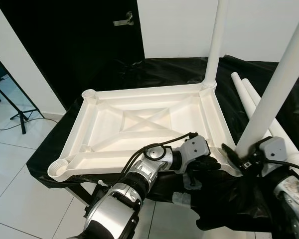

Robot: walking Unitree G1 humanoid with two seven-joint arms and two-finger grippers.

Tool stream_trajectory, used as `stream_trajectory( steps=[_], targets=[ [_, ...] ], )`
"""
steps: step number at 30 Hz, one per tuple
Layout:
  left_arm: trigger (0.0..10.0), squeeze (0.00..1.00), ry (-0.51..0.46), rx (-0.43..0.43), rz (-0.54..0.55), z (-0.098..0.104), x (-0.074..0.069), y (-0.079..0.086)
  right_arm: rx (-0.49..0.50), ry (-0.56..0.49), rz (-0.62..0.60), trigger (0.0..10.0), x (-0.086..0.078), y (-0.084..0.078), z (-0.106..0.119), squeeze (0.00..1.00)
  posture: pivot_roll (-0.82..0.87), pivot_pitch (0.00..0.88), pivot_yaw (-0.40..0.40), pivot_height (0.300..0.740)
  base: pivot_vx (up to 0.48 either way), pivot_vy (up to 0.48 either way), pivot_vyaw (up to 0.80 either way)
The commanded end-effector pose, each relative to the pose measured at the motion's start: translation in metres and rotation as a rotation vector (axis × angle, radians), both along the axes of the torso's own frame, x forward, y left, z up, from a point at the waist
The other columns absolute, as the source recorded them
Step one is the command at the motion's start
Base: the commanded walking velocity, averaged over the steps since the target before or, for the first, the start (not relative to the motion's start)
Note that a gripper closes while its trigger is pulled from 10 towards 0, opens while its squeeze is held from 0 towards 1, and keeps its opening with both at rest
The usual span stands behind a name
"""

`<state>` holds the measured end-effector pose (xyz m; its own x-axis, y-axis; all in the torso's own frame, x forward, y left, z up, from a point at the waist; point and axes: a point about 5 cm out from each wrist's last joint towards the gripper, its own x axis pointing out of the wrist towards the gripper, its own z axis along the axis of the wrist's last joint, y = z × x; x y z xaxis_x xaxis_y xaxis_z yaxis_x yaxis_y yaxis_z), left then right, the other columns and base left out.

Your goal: Building children table

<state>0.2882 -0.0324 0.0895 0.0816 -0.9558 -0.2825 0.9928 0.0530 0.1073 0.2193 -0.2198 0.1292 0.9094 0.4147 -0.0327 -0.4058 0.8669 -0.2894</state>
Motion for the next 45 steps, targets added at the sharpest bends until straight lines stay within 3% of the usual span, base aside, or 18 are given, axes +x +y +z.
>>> stream_trajectory(
  steps=[1, 3, 5, 6, 8, 13, 18, 21, 22, 23, 24, 27, 30, 31, 34, 42, 43, 45],
  targets=[
    [10.0, 0.00, 0.174, 0.132, 0.095, -0.047, -0.020, 0.007, 0.013, 0.127, 0.126, 0.0, -0.012, 0.017, -0.021, 0.00, 0.01, 0.000, 0.056, 0.740, 0.000, 0.000, 0.00],
    [10.0, 0.00, 0.173, 0.134, 0.092, -0.047, -0.021, 0.008, 0.077, 0.127, 0.052, 0.0, -0.011, 0.020, -0.023, 0.00, 0.01, 0.000, 0.057, 0.740, 0.000, 0.000, 0.00],
    [10.0, 0.00, 0.172, 0.135, 0.093, -0.047, -0.020, 0.008, 0.134, 0.039, -0.164, 0.0, -0.008, 0.024, -0.026, 0.00, 0.01, 0.000, 0.056, 0.740, 0.000, 0.000, 0.00],
    [10.0, 0.00, 0.172, 0.135, 0.093, -0.047, -0.020, 0.008, 0.134, 0.039, -0.164, 0.0, -0.008, 0.024, -0.026, 0.00, 0.01, 0.000, 0.056, 0.740, 0.000, 0.000, 0.00],
    [10.0, 0.00, 0.170, 0.137, 0.094, -0.047, -0.019, 0.008, 0.190, -0.003, -0.335, 0.0, -0.009, 0.027, -0.030, 0.00, 0.02, 0.000, 0.060, 0.740, 0.000, 0.000, 0.00],
    [10.0, 0.00, 0.164, 0.139, 0.087, -0.046, -0.019, 0.008, 0.181, -0.039, -0.382, 0.0, -0.008, 0.030, -0.031, 0.00, 0.03, 0.000, 0.060, 0.740, 0.000, 0.000, 0.00],
    [10.0, 0.00, 0.159, 0.147, 0.098, -0.046, -0.016, 0.013, 0.181, -0.107, -0.538, 0.0, -0.005, 0.017, -0.025, 0.00, 0.03, 0.000, 0.066, 0.740, 0.000, 0.000, 0.00],
    [10.0, 0.00, 0.160, 0.149, 0.099, -0.046, -0.016, 0.014, 0.182, -0.110, -0.553, 0.0, -0.005, 0.017, -0.025, 0.00, 0.03, 0.000, 0.067, 0.740, 0.000, 0.000, 0.00],
    [10.0, 0.00, 0.162, 0.150, 0.096, -0.047, -0.017, 0.014, 0.178, -0.113, -0.528, 10.0, -0.004, 0.019, -0.023, 0.00, 0.03, 0.000, 0.068, 0.740, 0.000, 0.000, 0.00],
    [10.0, 0.00, 0.162, 0.150, 0.096, -0.047, -0.017, 0.014, 0.178, -0.113, -0.528, 10.0, -0.004, 0.019, -0.023, 0.00, 0.03, 0.000, 0.068, 0.740, 0.000, 0.000, 0.00],
    [10.0, 0.00, 0.162, 0.150, 0.093, -0.047, -0.018, 0.013, 0.177, -0.119, -0.478, 10.0, -0.003, 0.020, -0.020, 1.00, 0.02, 0.000, 0.068, 0.740, 0.000, 0.000, 0.00],
    [10.0, 0.00, 0.161, 0.141, 0.088, -0.045, -0.018, 0.009, 0.140, -0.116, -0.338, 10.0, 0.001, 0.020, -0.013, 1.00, 0.01, 0.000, 0.070, 0.740, 0.000, 0.000, 0.00],
    [10.0, 0.00, 0.161, 0.140, 0.087, -0.045, -0.018, 0.009, 0.120, -0.113, -0.312, 10.0, 0.002, 0.018, -0.012, 1.00, 0.01, 0.000, 0.070, 0.740, 0.000, 0.000, 0.00],
    [10.0, 0.00, 0.160, 0.141, 0.087, -0.045, -0.018, 0.009, 0.101, -0.109, -0.291, 10.0, 0.002, 0.015, -0.011, 0.00, 0.01, 0.000, 0.070, 0.740, 0.000, 0.000, 0.00],
    [10.0, 0.00, 0.158, 0.142, 0.088, -0.045, -0.017, 0.009, 0.032, -0.062, -0.173, 10.0, -0.001, 0.001, -0.008, 0.00, 0.01, 0.000, 0.070, 0.740, 0.000, 0.000, 0.00],
    [10.0, 0.00, 0.160, 0.146, 0.087, -0.046, -0.017, 0.011, -0.003, 0.049, -0.045, 10.0, -0.007, -0.001, -0.014, 0.00, 0.01, 0.000, 0.077, 0.740, 0.000, 0.000, 0.00],
    [10.0, 0.00, 0.160, 0.146, 0.086, -0.046, -0.017, 0.011, -0.020, 0.099, 0.032, 0.0, -0.012, -0.001, -0.018, 0.00, 0.01, 0.000, 0.075, 0.740, 0.000, 0.000, 0.00],
    [10.0, 0.00, 0.160, 0.146, 0.086, -0.046, -0.017, 0.011, -0.020, 0.099, 0.032, 0.0, -0.012, -0.001, -0.018, 0.00, 0.01, 0.000, 0.075, 0.740, 0.000, 0.000, 0.00]
  ],
)
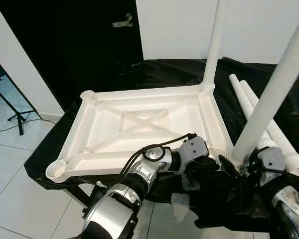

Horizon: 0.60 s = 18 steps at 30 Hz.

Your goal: Building children table

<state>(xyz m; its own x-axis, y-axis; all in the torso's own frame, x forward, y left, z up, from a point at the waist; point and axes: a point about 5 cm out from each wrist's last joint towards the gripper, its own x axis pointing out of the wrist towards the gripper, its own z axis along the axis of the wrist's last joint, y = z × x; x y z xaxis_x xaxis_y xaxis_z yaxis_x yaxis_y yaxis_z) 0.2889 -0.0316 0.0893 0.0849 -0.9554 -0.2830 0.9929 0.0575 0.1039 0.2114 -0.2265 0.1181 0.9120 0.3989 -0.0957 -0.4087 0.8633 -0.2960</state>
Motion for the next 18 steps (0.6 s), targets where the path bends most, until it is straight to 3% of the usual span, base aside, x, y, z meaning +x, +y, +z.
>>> stream_trajectory(
  steps=[1, 9, 10, 13, 18],
  targets=[
    [10.0, 0.00, 0.156, 0.145, 0.082, -0.045, -0.018, 0.010, 0.018, 0.054, 0.062, 0.0, -0.005, 0.006, -0.007, 0.00, 0.02, 0.000, 0.075, 0.740, 0.000, 0.000, 0.00],
    [10.0, 0.00, 0.158, 0.146, 0.081, -0.046, -0.018, 0.011, 0.095, 0.060, -0.018, 0.0, -0.008, 0.015, -0.016, 0.00, 0.02, 0.000, 0.074, 0.740, 0.000, 0.000, 0.00],
    [10.0, 0.00, 0.159, 0.146, 0.080, -0.046, -0.018, 0.011, 0.159, 0.040, -0.101, 0.0, -0.013, 0.022, -0.020, 0.00, 0.02, 0.000, 0.068, 0.740, 0.000, 0.000, 0.00],
    [10.0, 0.00, 0.160, 0.143, 0.086, -0.045, -0.018, 0.010, 0.218, 0.002, -0.258, 0.0, -0.025, 0.030, -0.027, 0.00, 0.02, 0.000, 0.067, 0.740, 0.000, 0.000, 0.00],
    [10.0, 0.00, 0.162, 0.145, 0.083, -0.047, -0.019, 0.011, 0.226, -0.113, -0.438, 0.0, -0.028, 0.024, -0.022, 0.00, 0.02, 0.000, 0.070, 0.740, 0.000, 0.000, 0.00]
  ],
)
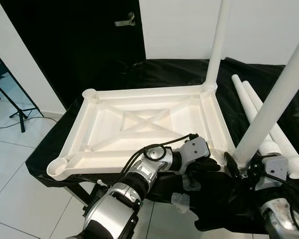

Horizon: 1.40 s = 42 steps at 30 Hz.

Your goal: Building children table

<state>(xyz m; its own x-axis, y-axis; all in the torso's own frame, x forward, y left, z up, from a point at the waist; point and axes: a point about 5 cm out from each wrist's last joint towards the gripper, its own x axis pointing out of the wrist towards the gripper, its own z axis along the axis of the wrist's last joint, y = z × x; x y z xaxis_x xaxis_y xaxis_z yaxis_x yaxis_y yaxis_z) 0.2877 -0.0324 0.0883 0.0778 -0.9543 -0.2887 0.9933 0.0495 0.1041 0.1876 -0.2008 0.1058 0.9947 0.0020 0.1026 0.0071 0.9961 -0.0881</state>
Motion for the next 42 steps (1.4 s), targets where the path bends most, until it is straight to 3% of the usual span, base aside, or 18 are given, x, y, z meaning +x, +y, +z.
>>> stream_trajectory(
  steps=[1, 8, 9, 10, 11, 13, 14, 19, 20, 23, 27, 30, 32, 33, 34, 39, 42],
  targets=[
    [10.0, 0.00, 0.161, 0.139, 0.090, -0.046, -0.018, 0.012, -0.015, 0.045, -0.027, 0.0, -0.004, -0.002, -0.010, 0.00, 0.02, 0.000, 0.070, 0.740, 0.000, 0.000, 0.00],
    [10.0, 0.00, 0.164, 0.144, 0.084, -0.046, -0.019, 0.012, -0.041, -0.002, -0.124, 0.0, 0.001, -0.009, -0.003, 0.00, 0.02, 0.000, 0.073, 0.740, 0.000, 0.000, 0.00],
    [10.0, 0.00, 0.164, 0.143, 0.085, -0.046, -0.018, 0.012, -0.052, 0.004, -0.123, 4.9, 0.003, -0.009, -0.003, 0.00, 0.02, 0.000, 0.074, 0.740, 0.000, 0.000, 0.00],
    [10.0, 0.00, 0.164, 0.143, 0.085, -0.046, -0.018, 0.012, -0.052, 0.004, -0.123, 4.9, 0.003, -0.009, -0.003, 0.00, 0.02, 0.000, 0.074, 0.740, 0.000, 0.000, 0.00],
    [10.0, 0.00, 0.164, 0.141, 0.085, -0.045, -0.018, 0.011, -0.067, 0.004, -0.110, 10.0, 0.004, -0.008, -0.003, 0.95, 0.02, 0.000, 0.075, 0.740, 0.000, 0.000, 0.00],
    [10.0, 0.00, 0.164, 0.141, 0.085, -0.045, -0.018, 0.011, -0.081, -0.001, -0.096, 10.0, 0.006, -0.007, -0.002, 0.95, 0.01, 0.000, 0.077, 0.740, 0.000, 0.000, 0.00],
    [10.0, 0.00, 0.164, 0.141, 0.084, -0.046, -0.019, 0.011, -0.093, -0.009, -0.086, 10.0, 0.008, -0.010, 0.001, 1.00, 0.01, 0.000, 0.082, 0.740, 0.000, 0.000, 0.00],
    [10.0, 0.00, 0.166, 0.145, 0.078, -0.047, -0.020, 0.011, -0.138, -0.014, -0.040, 10.0, 0.013, -0.015, 0.006, 1.00, 0.00, 0.000, 0.086, 0.740, 0.000, 0.000, 0.00],
    [10.0, 0.00, 0.166, 0.146, 0.075, -0.047, -0.020, 0.011, -0.166, -0.005, -0.003, 10.0, 0.015, -0.019, 0.007, 0.00, 0.00, 0.000, 0.090, 0.740, 0.000, 0.000, 0.00],
    [10.0, 0.00, 0.166, 0.147, 0.073, -0.047, -0.020, 0.010, -0.195, 0.020, 0.046, 10.0, 0.016, -0.023, 0.006, 0.00, -0.01, 0.000, 0.091, 0.740, 0.000, 0.000, 0.00],
    [10.0, 0.00, 0.163, 0.147, 0.065, -0.046, -0.021, 0.008, -0.231, 0.108, 0.251, 10.0, 0.012, -0.026, 0.003, 0.00, -0.01, 0.000, 0.093, 0.740, 0.000, 0.000, 0.00],
    [10.0, 0.00, 0.163, 0.147, 0.064, -0.046, -0.021, 0.008, -0.234, 0.130, 0.299, 9.8, 0.010, -0.026, 0.002, 0.00, -0.01, 0.000, 0.093, 0.740, 0.000, 0.000, 0.00],
    [10.0, 0.00, 0.162, 0.149, 0.064, -0.046, -0.021, 0.008, -0.241, 0.161, 0.366, 4.7, 0.008, -0.026, 0.000, 0.00, -0.01, 0.000, 0.092, 0.740, 0.000, 0.000, 0.00],
    [10.0, 0.00, 0.162, 0.149, 0.064, -0.046, -0.021, 0.008, -0.241, 0.161, 0.366, 4.7, 0.008, -0.026, 0.000, 0.00, -0.01, 0.000, 0.092, 0.740, 0.000, 0.000, 0.00],
    [10.0, 0.00, 0.161, 0.150, 0.065, -0.046, -0.021, 0.009, -0.237, 0.158, 0.377, 0.0, 0.007, -0.027, 0.001, 0.00, -0.01, 0.000, 0.092, 0.740, 0.000, 0.000, 0.00],
    [10.0, 0.00, 0.158, 0.149, 0.067, -0.046, -0.020, 0.009, -0.209, 0.141, 0.383, 0.0, 0.008, -0.024, 0.001, 0.00, -0.01, 0.000, 0.092, 0.740, 0.000, 0.000, 0.00],
    [10.0, 0.00, 0.155, 0.148, 0.068, -0.045, -0.019, 0.009, -0.133, 0.112, 0.325, 0.0, 0.005, -0.011, -0.002, 0.00, 0.00, 0.000, 0.091, 0.740, 0.000, 0.000, 0.00]
  ],
)
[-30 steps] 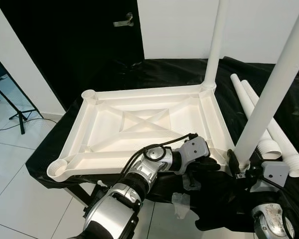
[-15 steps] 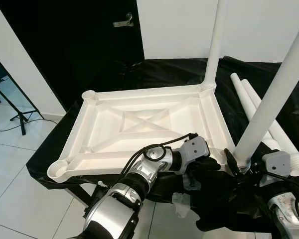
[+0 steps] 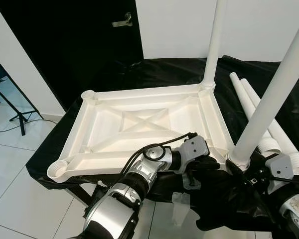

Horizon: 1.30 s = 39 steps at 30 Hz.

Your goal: Building children table

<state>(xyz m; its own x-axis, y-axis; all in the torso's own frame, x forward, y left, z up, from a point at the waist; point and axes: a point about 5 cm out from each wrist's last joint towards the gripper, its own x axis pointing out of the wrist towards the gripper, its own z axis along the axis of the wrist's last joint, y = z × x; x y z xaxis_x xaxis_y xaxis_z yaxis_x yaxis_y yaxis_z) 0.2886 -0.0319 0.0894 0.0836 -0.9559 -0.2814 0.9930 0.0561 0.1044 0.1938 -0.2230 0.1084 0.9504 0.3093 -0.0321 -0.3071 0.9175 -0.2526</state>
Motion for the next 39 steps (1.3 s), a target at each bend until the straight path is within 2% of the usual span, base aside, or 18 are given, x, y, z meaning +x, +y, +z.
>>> stream_trajectory(
  steps=[1, 2, 6, 7, 10, 18, 19, 21, 22, 23, 24, 31, 32, 33, 34, 36, 38, 39],
  targets=[
    [10.0, 0.00, 0.157, 0.155, 0.062, -0.046, -0.020, 0.009, 0.053, 0.015, 0.016, 0.0, -0.001, 0.012, -0.004, 0.00, 0.00, 0.000, 0.091, 0.740, 0.000, 0.000, 0.00],
    [10.0, 0.00, 0.156, 0.155, 0.062, -0.046, -0.020, 0.009, 0.064, 0.012, 0.007, 0.0, -0.001, 0.013, -0.004, 0.00, 0.00, 0.000, 0.091, 0.740, 0.000, 0.000, 0.00],
    [10.0, 0.00, 0.155, 0.156, 0.063, -0.046, -0.019, 0.009, 0.158, -0.061, -0.262, 0.0, -0.005, 0.015, -0.007, 0.00, 0.00, 0.000, 0.092, 0.740, 0.000, 0.000, 0.00],
    [10.0, 0.00, 0.155, 0.156, 0.063, -0.046, -0.019, 0.009, 0.158, -0.061, -0.262, 0.0, -0.005, 0.015, -0.007, 0.00, 0.00, 0.000, 0.092, 0.740, 0.000, 0.000, 0.00],
    [10.0, 0.00, 0.155, 0.157, 0.063, -0.046, -0.019, 0.009, 0.171, -0.114, -0.410, 0.0, -0.005, 0.010, -0.006, 0.00, 0.00, 0.000, 0.092, 0.740, 0.000, 0.000, 0.00],
    [10.0, 0.00, 0.154, 0.155, 0.063, -0.045, -0.019, 0.008, 0.145, -0.139, -0.484, 0.0, -0.004, 0.009, -0.004, 0.00, -0.01, 0.000, 0.089, 0.740, 0.000, 0.000, 0.00],
    [10.0, 0.00, 0.154, 0.155, 0.063, -0.045, -0.019, 0.008, 0.133, -0.137, -0.482, 4.5, -0.003, 0.008, -0.003, 0.00, -0.01, 0.000, 0.088, 0.740, 0.000, 0.000, 0.00],
    [10.0, 0.00, 0.154, 0.155, 0.063, -0.045, -0.019, 0.008, 0.133, -0.137, -0.482, 4.5, -0.003, 0.008, -0.003, 0.00, -0.01, 0.000, 0.088, 0.740, 0.000, 0.000, 0.00],
    [10.0, 0.00, 0.155, 0.154, 0.064, -0.045, -0.019, 0.007, 0.115, -0.134, -0.464, 10.0, -0.001, 0.008, -0.003, 0.00, -0.01, 0.000, 0.085, 0.740, 0.000, 0.000, 0.00],
    [10.0, 0.00, 0.155, 0.154, 0.064, -0.045, -0.019, 0.007, 0.115, -0.134, -0.464, 10.0, -0.001, 0.008, -0.003, 0.00, -0.01, 0.000, 0.085, 0.740, 0.000, 0.000, 0.00],
    [10.0, 0.00, 0.157, 0.153, 0.064, -0.045, -0.020, 0.007, 0.099, -0.140, -0.421, 10.0, 0.002, 0.008, 0.000, 1.00, -0.01, 0.000, 0.083, 0.740, 0.000, 0.000, 0.00],
    [10.0, 0.00, 0.160, 0.150, 0.065, -0.046, -0.020, 0.006, 0.065, -0.152, -0.357, 10.0, 0.006, 0.006, 0.004, 1.00, 0.00, 0.000, 0.080, 0.740, 0.000, 0.000, 0.00],
    [10.0, 0.00, 0.163, 0.150, 0.068, -0.047, -0.021, 0.007, 0.028, -0.153, -0.313, 10.0, 0.009, 0.003, 0.008, 0.00, 0.00, 0.000, 0.078, 0.740, 0.000, 0.000, 0.00],
    [10.0, 0.00, 0.163, 0.150, 0.068, -0.047, -0.021, 0.007, 0.028, -0.153, -0.313, 10.0, 0.009, 0.003, 0.008, 0.00, 0.00, 0.000, 0.078, 0.740, 0.000, 0.000, 0.00],
    [10.0, 0.00, 0.165, 0.150, 0.069, -0.047, -0.021, 0.008, -0.008, -0.148, -0.261, 10.0, 0.011, 0.001, 0.010, 0.00, 0.00, 0.000, 0.076, 0.740, 0.000, 0.000, 0.00],
    [10.0, 0.00, 0.165, 0.150, 0.069, -0.047, -0.021, 0.008, -0.008, -0.148, -0.261, 10.0, 0.011, 0.001, 0.010, 0.00, 0.00, 0.000, 0.076, 0.740, 0.000, 0.000, 0.00],
    [10.0, 0.00, 0.169, 0.150, 0.070, -0.049, -0.022, 0.008, -0.059, -0.101, -0.143, 10.0, 0.011, -0.002, 0.011, 0.00, 0.00, 0.000, 0.080, 0.740, 0.000, 0.000, 0.00],
    [10.0, 0.00, 0.169, 0.150, 0.070, -0.049, -0.022, 0.008, -0.059, -0.101, -0.143, 10.0, 0.011, -0.002, 0.011, 0.00, 0.00, 0.000, 0.080, 0.740, 0.000, 0.000, 0.00]
  ],
)
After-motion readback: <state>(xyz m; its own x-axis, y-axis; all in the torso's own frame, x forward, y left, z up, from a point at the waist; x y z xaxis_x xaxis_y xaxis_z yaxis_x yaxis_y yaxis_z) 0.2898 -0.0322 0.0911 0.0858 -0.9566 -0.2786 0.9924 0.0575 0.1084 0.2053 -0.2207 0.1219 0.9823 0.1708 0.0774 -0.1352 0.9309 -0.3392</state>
